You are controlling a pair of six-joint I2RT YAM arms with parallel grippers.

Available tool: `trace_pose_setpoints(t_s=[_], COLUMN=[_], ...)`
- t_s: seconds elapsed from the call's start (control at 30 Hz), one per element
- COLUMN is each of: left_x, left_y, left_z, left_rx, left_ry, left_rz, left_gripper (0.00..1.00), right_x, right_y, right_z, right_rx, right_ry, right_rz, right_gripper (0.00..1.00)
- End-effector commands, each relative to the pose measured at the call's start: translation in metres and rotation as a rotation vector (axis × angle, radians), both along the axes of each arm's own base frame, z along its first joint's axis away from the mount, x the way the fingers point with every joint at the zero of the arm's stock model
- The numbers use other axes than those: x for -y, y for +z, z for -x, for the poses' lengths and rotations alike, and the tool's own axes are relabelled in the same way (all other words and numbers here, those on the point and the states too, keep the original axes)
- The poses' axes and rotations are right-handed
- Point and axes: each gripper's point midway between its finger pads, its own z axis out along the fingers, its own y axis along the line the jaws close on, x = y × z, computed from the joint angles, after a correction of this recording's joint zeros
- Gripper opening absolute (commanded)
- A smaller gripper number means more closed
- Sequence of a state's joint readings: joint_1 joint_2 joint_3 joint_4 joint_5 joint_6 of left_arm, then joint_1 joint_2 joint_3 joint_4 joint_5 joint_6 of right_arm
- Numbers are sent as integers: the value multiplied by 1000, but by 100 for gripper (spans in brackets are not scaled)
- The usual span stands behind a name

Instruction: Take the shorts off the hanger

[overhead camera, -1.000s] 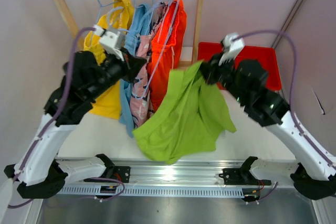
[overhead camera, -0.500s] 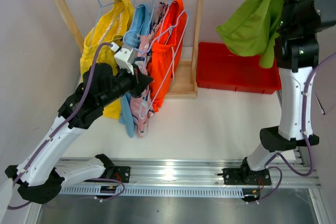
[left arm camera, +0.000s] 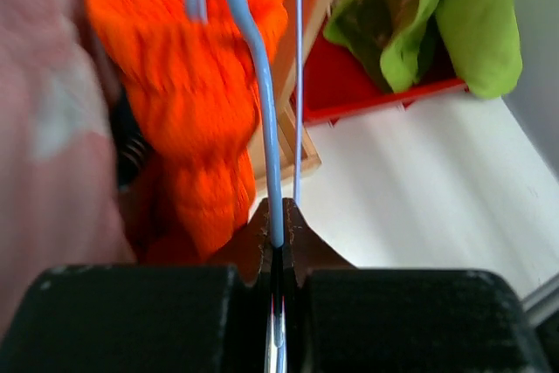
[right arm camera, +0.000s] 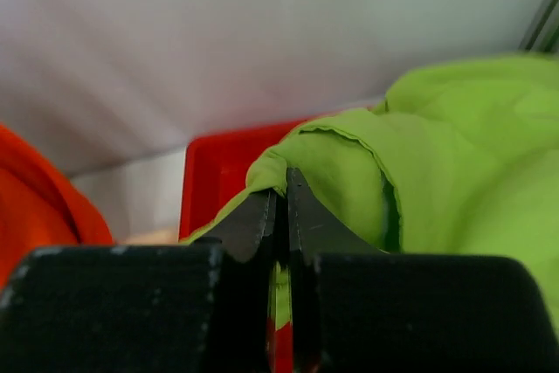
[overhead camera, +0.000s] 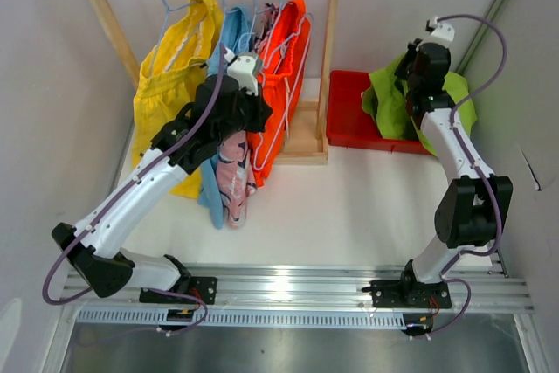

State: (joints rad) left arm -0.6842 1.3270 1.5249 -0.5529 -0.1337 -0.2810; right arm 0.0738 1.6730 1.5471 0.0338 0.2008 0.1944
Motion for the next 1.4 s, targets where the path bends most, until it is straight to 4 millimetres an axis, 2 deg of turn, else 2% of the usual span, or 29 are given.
trace_pose_setpoints(t_s=[0.0, 0.03, 0.07, 0.1, 0.13, 0.17, 0.2, 0.27, 0.3, 0.33, 0.37, 0.4, 0.43, 0.47, 0.5, 0.53, 0.6, 0.63, 0.77, 0.97, 1.07, 1.37], left_x=[-12, -12, -7, -5, 0, 3, 5, 10, 16, 20, 22, 31, 36, 41, 47, 52, 64, 71, 93, 116, 120, 133], left_y=[57, 71, 63, 63, 73, 69, 63, 93, 89, 86, 99, 94, 93, 93, 101, 100, 108, 102, 105, 122, 130, 126], left_z=[-20, -21, -32, -36, -44, -49, -53, -61, -73, -79, -82, -93, -97, -100, -105, -108, -113, -117, -123, -120, -122, -143], left_rx=[117, 138, 120, 120, 123, 116, 97, 146, 131, 124, 150, 138, 135, 135, 155, 156, 187, 182, 202, 292, 314, 350], left_ry=[98, 94, 100, 98, 96, 92, 91, 88, 90, 89, 81, 76, 65, 53, 48, 38, -1, -19, -71, -115, -113, -114], left_rz=[118, 134, 115, 106, 102, 78, 52, 69, 32, 16, 22, 12, 11, 19, 38, 44, 81, 83, 127, 153, 173, 206], left_gripper=[0, 0, 0, 0, 0, 0, 0, 0, 0, 0, 0, 0, 0, 0, 0, 0, 0, 0, 0, 0, 0, 1], right_x=[-19, -23, -27, -29, -32, -32, -32, -29, -34, -34, -36, -40, -41, -42, -46, -47, -48, -49, -50, -50, -50, -55], right_y=[59, 43, 27, -5, -20, -35, -62, -80, -84, -96, -94, -101, -110, -115, -118, -117, -130, -133, -146, -157, -163, -166], right_z=[12, 8, 4, -3, -5, -6, -2, 7, 12, 28, 34, 43, 61, 69, 77, 82, 103, 110, 142, 162, 168, 181], right_rx=[198, 161, 119, 12, -41, -95, -188, -237, -235, -250, -224, -230, -243, -250, -249, -234, -255, -260, -267, -271, -277, -275], right_ry=[89, 110, 125, 128, 136, 127, 106, 58, 58, 50, 55, 64, 63, 65, 73, 78, 86, 90, 104, 117, 120, 142], right_rz=[-90, -98, -102, -110, -122, -133, -157, -168, -182, -187, -199, -209, -225, -230, -235, -249, -254, -260, -268, -271, -281, -305], right_gripper=[0, 0, 1, 14, 78, 92, 98, 98, 98, 98, 98, 98, 98, 98, 98, 98, 97, 97, 97, 96, 96, 95])
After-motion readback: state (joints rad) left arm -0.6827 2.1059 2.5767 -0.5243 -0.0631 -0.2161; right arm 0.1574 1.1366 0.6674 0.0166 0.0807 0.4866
